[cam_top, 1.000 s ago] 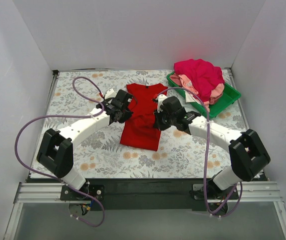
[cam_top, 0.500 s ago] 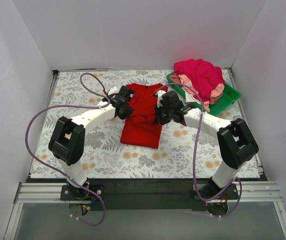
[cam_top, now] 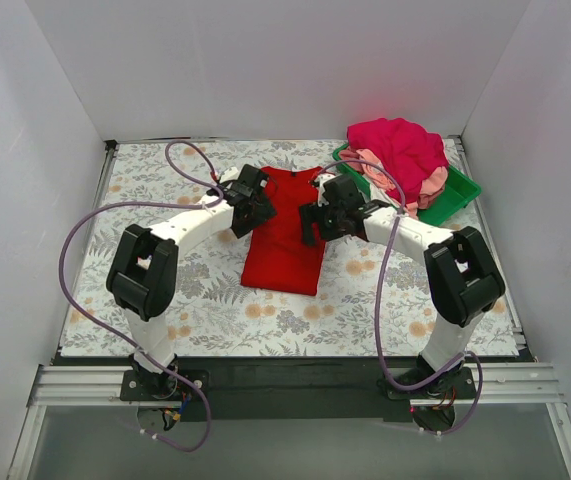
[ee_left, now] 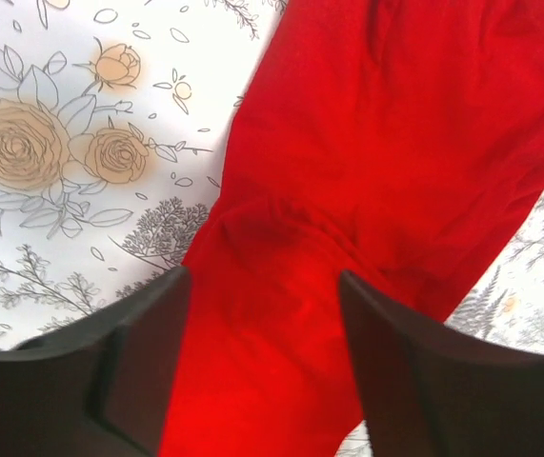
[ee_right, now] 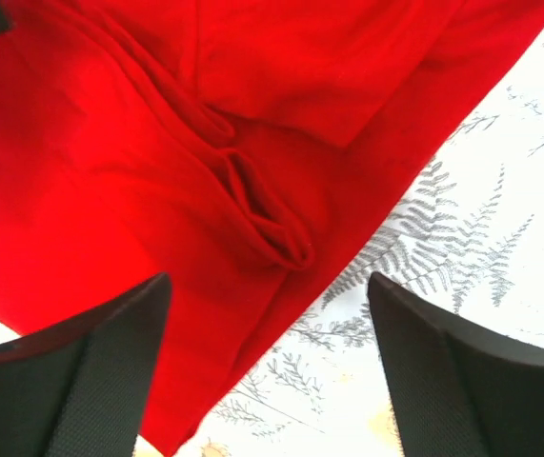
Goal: Fold and stack the t-shirts
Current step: Fold the tshirt
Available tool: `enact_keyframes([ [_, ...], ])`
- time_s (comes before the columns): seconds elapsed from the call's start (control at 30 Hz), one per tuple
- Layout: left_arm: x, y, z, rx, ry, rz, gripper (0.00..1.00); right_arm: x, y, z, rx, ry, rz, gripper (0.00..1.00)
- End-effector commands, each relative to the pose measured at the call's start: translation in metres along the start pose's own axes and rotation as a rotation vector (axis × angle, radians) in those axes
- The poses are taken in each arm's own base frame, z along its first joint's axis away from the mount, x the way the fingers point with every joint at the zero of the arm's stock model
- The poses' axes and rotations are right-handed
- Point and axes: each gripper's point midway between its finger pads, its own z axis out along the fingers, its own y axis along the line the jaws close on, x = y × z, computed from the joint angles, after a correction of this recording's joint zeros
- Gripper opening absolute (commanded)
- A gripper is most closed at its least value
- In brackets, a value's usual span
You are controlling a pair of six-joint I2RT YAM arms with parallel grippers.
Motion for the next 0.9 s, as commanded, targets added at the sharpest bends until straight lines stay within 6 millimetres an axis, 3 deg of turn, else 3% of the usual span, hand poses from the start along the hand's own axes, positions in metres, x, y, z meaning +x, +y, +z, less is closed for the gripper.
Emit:
enact_keyframes([
  [0.0,-0.019,-0.018,-0.020,0.077,-0.030,0.005,0.72,-0.029,0.005,-0.014,-0.006,-0.071,-0.016,0.93],
  [0.07,-0.016,-0.016,-0.023,0.086,-0.026,0.013,0.86,-0.028,0.008,-0.021,-0.023,-0.077,-0.013,0.96],
  [0.23,-0.007,-0.001,-0.043,0.106,-0.005,0.002,0.87,-0.017,0.023,-0.038,-0.104,-0.093,-0.001,0.97],
  [0.3,0.010,0.020,-0.043,0.076,0.029,0.000,0.87,-0.006,0.022,-0.039,-0.108,-0.092,0.017,0.98],
  [0.33,0.012,0.024,-0.053,0.095,0.034,-0.008,0.87,-0.006,0.021,-0.042,-0.101,-0.099,0.017,0.98],
  [0.37,0.026,0.039,-0.051,0.075,0.062,-0.007,0.88,-0.005,0.021,-0.042,-0.101,-0.101,0.012,0.98],
  [0.53,0.051,0.070,-0.068,0.094,0.100,-0.048,0.89,-0.006,0.028,-0.024,-0.172,-0.077,-0.111,0.98],
  [0.73,0.089,0.110,-0.067,0.050,0.180,-0.058,0.92,-0.014,0.000,0.007,-0.031,-0.043,-0.160,0.98],
  [0.87,0.095,0.120,-0.067,0.037,0.188,-0.060,0.93,-0.014,-0.031,0.025,0.127,0.012,-0.202,0.98],
])
